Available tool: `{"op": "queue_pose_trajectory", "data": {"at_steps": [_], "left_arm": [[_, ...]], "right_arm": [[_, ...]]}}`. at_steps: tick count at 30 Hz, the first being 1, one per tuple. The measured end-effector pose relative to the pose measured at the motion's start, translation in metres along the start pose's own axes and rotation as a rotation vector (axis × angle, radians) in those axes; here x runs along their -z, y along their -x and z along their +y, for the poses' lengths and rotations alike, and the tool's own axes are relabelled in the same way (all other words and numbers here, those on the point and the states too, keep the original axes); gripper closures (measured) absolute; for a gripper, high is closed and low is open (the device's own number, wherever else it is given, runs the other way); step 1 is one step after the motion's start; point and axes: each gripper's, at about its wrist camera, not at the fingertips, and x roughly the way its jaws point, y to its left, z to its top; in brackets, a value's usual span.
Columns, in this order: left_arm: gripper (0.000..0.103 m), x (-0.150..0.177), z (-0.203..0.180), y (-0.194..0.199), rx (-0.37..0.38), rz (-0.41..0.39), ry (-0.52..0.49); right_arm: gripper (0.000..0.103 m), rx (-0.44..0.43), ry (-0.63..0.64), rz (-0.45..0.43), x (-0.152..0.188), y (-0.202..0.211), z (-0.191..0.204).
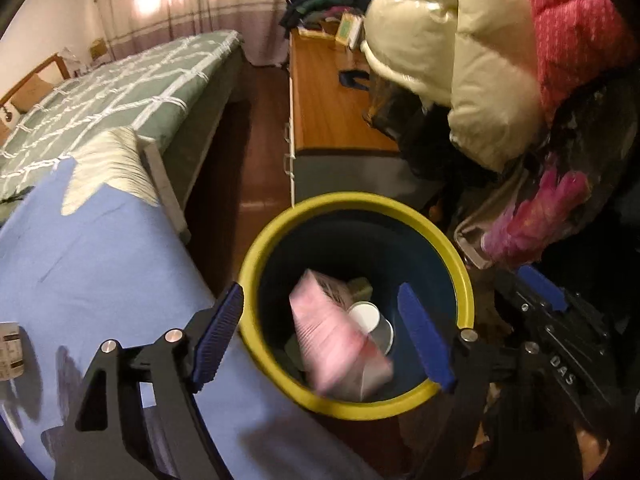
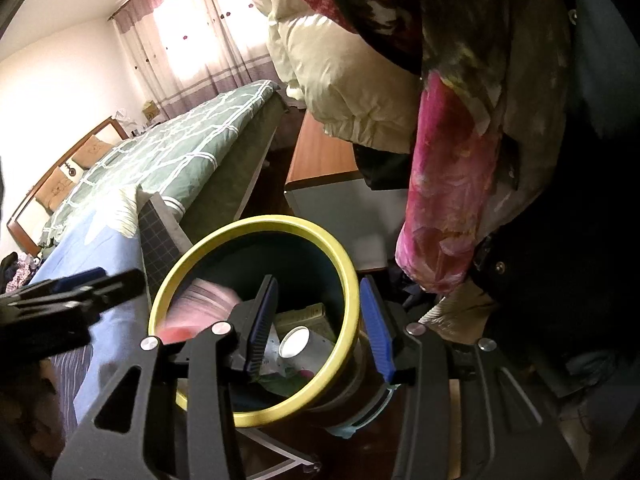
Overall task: Collect trash
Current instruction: 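Carry the carton over the bin and open the left gripper, then move the right gripper back over the table toward the white tissue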
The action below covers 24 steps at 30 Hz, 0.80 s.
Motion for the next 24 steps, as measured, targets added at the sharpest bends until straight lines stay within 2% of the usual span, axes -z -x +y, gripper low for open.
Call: {"op": "queue_pose_trajectory", "data": {"at_steps": [7, 12, 18, 19, 24], "left_arm": [[0.010, 0.027, 0.050, 0.074, -0.083, -0.157, 0.068], [0.005, 0.060, 0.102, 0.126, -0.166, -0.251, 0.151], [0.005, 0.118, 0.191, 0.188, -0.322, -0.350, 0.288], [0.005, 0.132, 0.212, 0.199, -0.370, -0.369, 0.320], [0.005, 0.188, 0.292, 0.230, -0.526, -0.376, 0.444]], "right_arm": [[0.059, -0.011, 0.027, 0.001, 0.000, 0.001, 0.015], [0.057, -0.025, 0.066, -0.001, 0.002, 0.004, 0.036], [0.056, -0.059, 0.131, 0.001, 0.005, 0.006, 0.079], [0.055, -0.070, 0.143, 0.002, 0.005, 0.007, 0.087], [0.053, -0.112, 0.216, 0.005, 0.009, 0.013, 0.139]]}}
